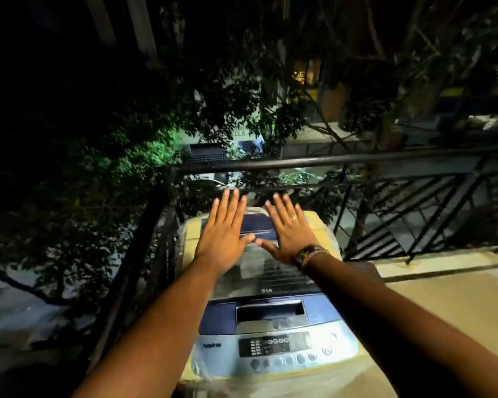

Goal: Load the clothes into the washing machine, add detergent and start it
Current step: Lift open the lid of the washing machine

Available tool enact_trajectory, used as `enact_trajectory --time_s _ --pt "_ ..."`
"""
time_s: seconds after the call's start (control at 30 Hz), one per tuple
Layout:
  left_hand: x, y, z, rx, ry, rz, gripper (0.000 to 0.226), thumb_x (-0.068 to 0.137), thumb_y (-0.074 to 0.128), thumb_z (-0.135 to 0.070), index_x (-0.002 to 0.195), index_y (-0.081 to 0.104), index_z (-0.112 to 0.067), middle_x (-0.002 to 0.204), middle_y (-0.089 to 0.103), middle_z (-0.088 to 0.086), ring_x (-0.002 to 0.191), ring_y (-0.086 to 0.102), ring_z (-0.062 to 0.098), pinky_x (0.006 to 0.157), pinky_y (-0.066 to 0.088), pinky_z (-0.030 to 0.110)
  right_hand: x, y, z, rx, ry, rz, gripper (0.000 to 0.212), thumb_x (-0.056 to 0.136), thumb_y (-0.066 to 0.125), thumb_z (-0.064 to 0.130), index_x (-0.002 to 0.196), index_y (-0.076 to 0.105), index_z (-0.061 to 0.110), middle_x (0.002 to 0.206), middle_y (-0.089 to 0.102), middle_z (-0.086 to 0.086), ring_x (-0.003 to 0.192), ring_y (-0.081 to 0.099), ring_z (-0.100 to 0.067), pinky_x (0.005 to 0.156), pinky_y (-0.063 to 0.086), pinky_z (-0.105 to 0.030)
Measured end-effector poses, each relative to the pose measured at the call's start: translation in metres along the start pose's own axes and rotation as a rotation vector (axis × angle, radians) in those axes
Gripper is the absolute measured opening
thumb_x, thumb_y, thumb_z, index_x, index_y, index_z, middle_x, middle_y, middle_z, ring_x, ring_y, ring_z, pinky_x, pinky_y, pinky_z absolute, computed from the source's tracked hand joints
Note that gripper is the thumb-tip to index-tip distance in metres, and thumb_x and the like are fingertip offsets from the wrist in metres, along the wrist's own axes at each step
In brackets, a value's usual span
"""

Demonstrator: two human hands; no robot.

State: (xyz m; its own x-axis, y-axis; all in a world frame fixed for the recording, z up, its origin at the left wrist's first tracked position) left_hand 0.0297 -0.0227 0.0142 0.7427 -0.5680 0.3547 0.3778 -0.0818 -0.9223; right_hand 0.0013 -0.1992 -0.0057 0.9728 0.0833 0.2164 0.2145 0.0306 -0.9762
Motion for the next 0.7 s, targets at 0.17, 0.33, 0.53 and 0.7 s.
enact_trajectory --time_s 0.17,0.33,0.53,0.7 --pt "-0.068 0.095 -0.039 -0.102 0.029 0.202 0.092 0.096 0.040 -0.064 0.161 0.002 -0.010 0.168 -0.009 0.013 0.155 -0.011 0.032 0.127 0.003 0.049 -0.078 0.101 0.000 0.014 0.063 0.267 0.107 0.082 -0.004 0.087 0.162 0.009 0.017 0.169 0.001 -0.012 0.156 0.000 -0.035 0.125 0.013 -0.055" --pt "-0.132 0.141 -0.070 -0.232 0.020 0.382 0.090 0.096 0.037 -0.062 0.161 -0.002 -0.013 0.169 0.000 0.011 0.156 0.004 0.031 0.126 0.011 0.048 -0.143 0.156 0.011 0.079 0.019 0.438 0.110 0.078 -0.009 0.088 0.162 0.008 0.019 0.168 -0.004 -0.012 0.155 -0.005 -0.038 0.125 0.010 -0.055" --pt "-0.173 0.142 -0.108 -0.290 0.027 0.463 0.090 0.092 0.007 -0.073 0.160 0.017 -0.015 0.159 0.036 0.008 0.142 0.037 0.029 0.118 0.028 0.044 -0.186 0.163 0.018 0.105 -0.010 0.375 0.084 0.096 0.028 0.074 0.146 0.049 0.010 0.149 0.045 -0.023 0.138 0.041 -0.046 0.114 0.037 -0.055" --pt "-0.173 0.135 -0.121 -0.299 -0.045 0.518 0.074 0.100 0.021 -0.064 0.156 0.029 -0.016 0.149 0.044 0.008 0.136 0.040 0.028 0.118 0.029 0.042 -0.188 0.155 0.013 0.108 -0.021 0.333 0.079 0.097 0.029 0.069 0.143 0.051 0.009 0.131 0.057 -0.016 0.118 0.054 -0.040 0.105 0.044 -0.048"
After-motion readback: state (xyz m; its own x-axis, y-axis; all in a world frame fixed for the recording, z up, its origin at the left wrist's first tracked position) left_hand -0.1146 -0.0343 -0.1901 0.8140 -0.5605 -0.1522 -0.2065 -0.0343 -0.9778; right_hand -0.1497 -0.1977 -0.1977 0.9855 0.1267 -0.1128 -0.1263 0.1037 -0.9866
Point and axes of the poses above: each hand's wrist, its own x-axis towards the middle knuckle, its own y-axis out of the palm, z = x × y, the point moved 4 cm from there along x, towards the middle knuckle
